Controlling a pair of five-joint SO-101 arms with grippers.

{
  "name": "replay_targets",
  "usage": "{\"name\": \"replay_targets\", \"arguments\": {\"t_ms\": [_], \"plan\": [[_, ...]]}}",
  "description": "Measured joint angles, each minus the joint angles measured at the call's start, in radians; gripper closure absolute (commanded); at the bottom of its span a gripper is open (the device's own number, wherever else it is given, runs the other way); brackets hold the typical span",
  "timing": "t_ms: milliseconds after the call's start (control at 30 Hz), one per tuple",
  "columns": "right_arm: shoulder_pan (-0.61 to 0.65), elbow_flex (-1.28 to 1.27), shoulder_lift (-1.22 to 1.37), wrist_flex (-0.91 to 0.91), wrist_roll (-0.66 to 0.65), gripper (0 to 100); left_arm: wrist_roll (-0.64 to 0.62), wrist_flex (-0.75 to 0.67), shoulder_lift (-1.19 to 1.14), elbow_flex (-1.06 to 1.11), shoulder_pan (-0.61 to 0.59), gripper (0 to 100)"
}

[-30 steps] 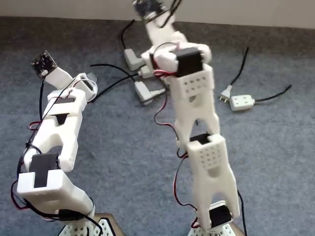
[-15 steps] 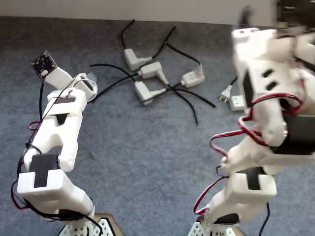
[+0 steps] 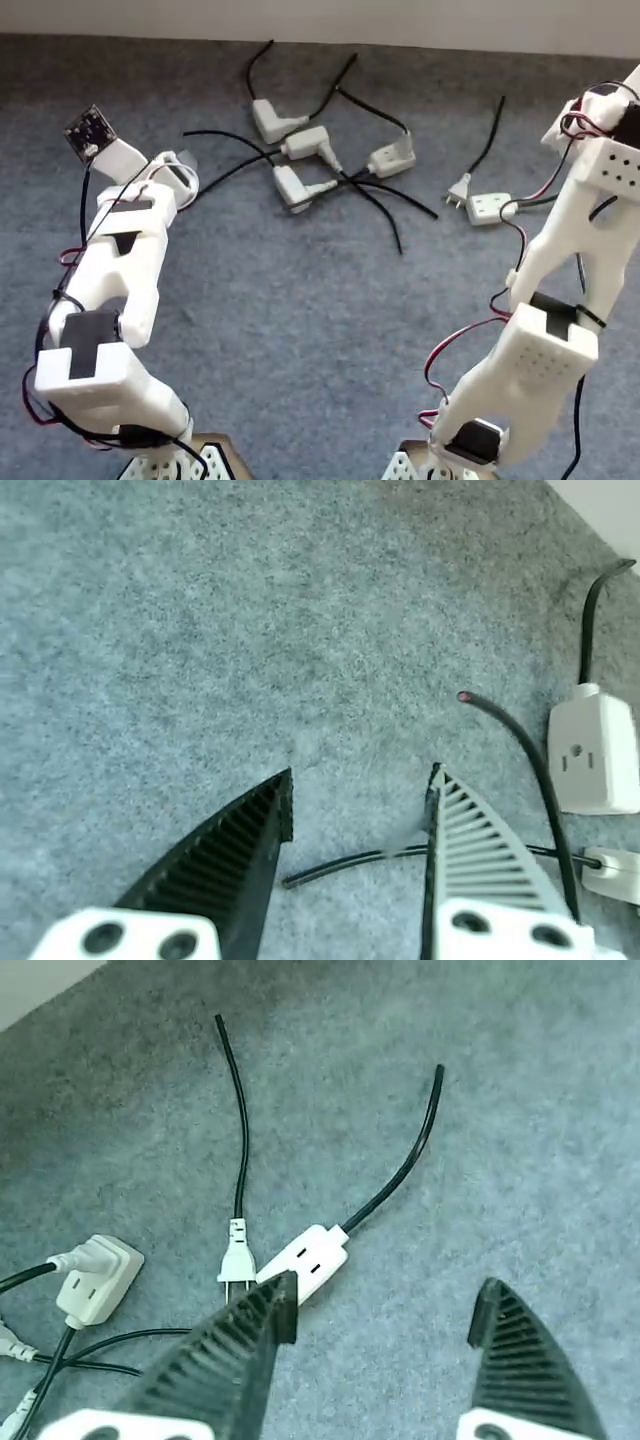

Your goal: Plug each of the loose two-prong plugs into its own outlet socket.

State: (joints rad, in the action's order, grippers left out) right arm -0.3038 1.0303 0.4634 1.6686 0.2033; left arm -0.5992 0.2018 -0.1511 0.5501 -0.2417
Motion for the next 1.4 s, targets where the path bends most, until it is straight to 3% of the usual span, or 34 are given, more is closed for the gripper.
{"name": "replay_targets", "arguments": {"t_ms": [233,667,1000,1067,1200,1400], "plan": [[0.066,-0.009,0.143,-0.089,0.110,72.5,0.000,0.000,-0.005,0.000,0.000,78],[0.069,-0.009,0.474,-0.279,0.354,72.5,0.000,0.000,-0.005,0.000,0.000,78],[0.110,-0.008,0.589,-0.394,0.402,72.8,0.000,0.000,-0.005,0.000,0.000,78],[0.112,-0.008,0.594,-0.400,0.402,75.9,0.000,0.000,-0.005,0.000,0.000,78],[0.110,-0.008,0.594,-0.382,0.402,93.7,0.000,0.000,-0.005,0.000,0.000,78],[0.104,0.023,0.597,-0.278,0.404,94.0,0.000,0.000,-0.005,0.000,0.000,78]]}}
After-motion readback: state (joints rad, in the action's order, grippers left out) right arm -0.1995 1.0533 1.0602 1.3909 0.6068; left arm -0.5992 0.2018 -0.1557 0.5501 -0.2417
